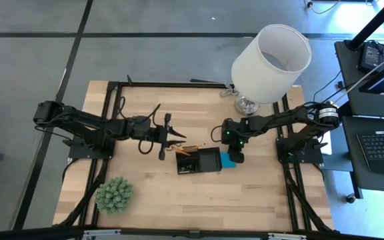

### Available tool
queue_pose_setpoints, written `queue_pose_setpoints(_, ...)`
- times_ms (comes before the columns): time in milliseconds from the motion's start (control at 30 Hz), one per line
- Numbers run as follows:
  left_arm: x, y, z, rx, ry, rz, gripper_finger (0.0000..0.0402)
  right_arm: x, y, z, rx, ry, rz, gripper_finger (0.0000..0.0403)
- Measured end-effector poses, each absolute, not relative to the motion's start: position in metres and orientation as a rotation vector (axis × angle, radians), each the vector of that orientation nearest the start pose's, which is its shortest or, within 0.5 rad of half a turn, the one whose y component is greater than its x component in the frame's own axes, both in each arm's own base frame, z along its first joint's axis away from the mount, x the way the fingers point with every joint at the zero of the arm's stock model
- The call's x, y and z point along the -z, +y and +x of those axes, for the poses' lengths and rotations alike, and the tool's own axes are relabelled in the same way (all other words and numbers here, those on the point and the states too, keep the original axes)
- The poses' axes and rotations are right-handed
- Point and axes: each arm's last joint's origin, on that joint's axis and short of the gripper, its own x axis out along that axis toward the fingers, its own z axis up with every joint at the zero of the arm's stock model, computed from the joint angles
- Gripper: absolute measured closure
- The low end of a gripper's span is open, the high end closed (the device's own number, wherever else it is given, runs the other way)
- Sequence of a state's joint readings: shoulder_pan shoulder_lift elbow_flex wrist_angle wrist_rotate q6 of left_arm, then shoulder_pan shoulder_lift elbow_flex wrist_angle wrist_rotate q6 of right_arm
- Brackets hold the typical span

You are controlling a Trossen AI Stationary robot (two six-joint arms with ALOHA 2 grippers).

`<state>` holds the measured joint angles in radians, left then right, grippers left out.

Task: Pick and place office supplies into organizer
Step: Put the blue sticky notes into the desk organizer

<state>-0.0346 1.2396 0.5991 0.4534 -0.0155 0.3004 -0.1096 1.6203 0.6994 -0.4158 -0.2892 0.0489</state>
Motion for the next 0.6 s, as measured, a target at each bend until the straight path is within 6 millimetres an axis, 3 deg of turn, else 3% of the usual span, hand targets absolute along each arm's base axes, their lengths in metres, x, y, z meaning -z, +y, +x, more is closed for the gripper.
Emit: queue_pose_setpoints(600, -0.231, -0.025, 0.259, 0.032, 0.249, 0.313, 0.0350, -0.118, 0.027, 0.248, 0.176, 1.373, 0.441, 0.0401)
